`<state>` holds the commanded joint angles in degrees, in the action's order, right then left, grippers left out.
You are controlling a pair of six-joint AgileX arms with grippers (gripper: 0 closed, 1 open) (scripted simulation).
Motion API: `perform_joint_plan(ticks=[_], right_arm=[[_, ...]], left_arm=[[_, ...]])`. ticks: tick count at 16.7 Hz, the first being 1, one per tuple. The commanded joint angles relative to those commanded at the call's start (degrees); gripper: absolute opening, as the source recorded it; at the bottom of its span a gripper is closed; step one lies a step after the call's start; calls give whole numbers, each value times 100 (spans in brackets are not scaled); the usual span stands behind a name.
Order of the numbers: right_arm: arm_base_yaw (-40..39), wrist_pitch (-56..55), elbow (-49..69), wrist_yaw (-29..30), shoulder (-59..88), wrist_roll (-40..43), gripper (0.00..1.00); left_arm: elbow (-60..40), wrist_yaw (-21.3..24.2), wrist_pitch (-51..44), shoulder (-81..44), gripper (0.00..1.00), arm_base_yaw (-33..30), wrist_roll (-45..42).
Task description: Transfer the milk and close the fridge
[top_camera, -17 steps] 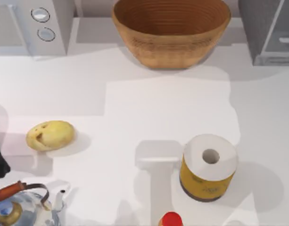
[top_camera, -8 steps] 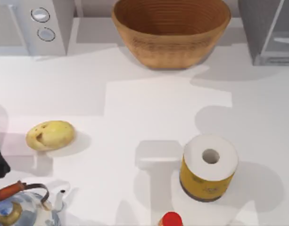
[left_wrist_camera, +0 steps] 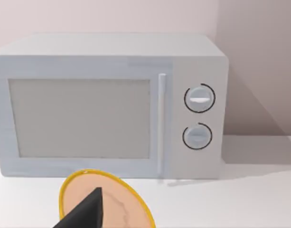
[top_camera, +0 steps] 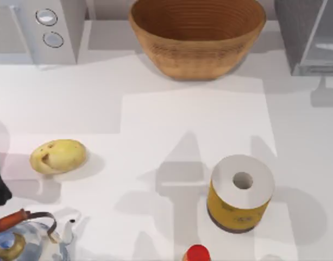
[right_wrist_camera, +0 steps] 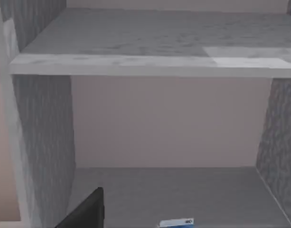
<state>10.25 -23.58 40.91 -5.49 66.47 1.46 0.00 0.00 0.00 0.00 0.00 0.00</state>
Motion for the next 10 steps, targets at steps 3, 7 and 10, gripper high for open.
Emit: perform_joint_plan(ticks=[3, 7, 10], right_arm=[[-210, 624, -1087, 210, -1941, -19, 100], [-548, 1401, -2449, 403, -4300, -57, 100], [-787, 1892, -3296, 488, -5612, -98, 100]], left_arm=[[0, 0, 0, 0, 100, 0, 0], [0, 0, 0, 0, 100, 0, 0], [0, 0, 0, 0, 100, 0, 0]])
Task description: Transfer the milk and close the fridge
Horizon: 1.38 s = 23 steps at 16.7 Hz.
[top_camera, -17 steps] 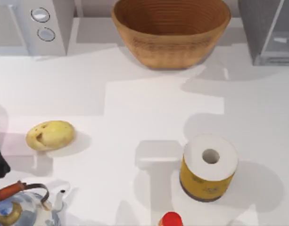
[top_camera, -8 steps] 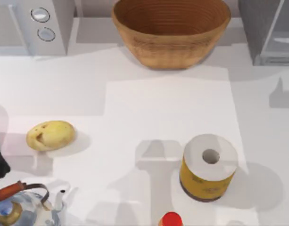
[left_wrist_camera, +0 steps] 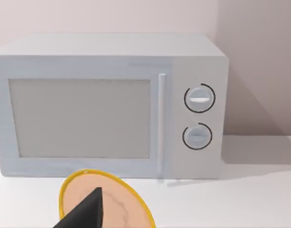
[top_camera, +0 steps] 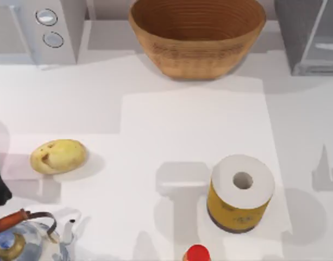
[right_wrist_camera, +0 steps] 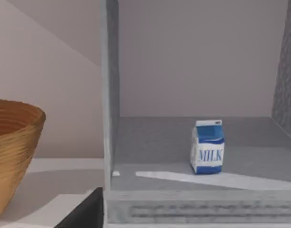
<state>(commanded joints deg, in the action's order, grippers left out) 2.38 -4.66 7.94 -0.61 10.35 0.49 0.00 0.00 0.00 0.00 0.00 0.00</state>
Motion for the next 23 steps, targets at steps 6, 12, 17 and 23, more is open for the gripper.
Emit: perform_joint_plan(ticks=[6, 12, 17, 23], right_arm=[[-238, 466, -794, 61, -1035, -49, 100], [-216, 525, -737, 61, -1067, -46, 100], [-188, 1674, 7, 98, -1946, 1, 100], [-199, 4482, 1289, 106, -3493, 72, 100]], left_arm=[[0, 0, 0, 0, 100, 0, 0], [0, 0, 0, 0, 100, 0, 0], [0, 0, 0, 0, 100, 0, 0], [0, 0, 0, 0, 100, 0, 0]])
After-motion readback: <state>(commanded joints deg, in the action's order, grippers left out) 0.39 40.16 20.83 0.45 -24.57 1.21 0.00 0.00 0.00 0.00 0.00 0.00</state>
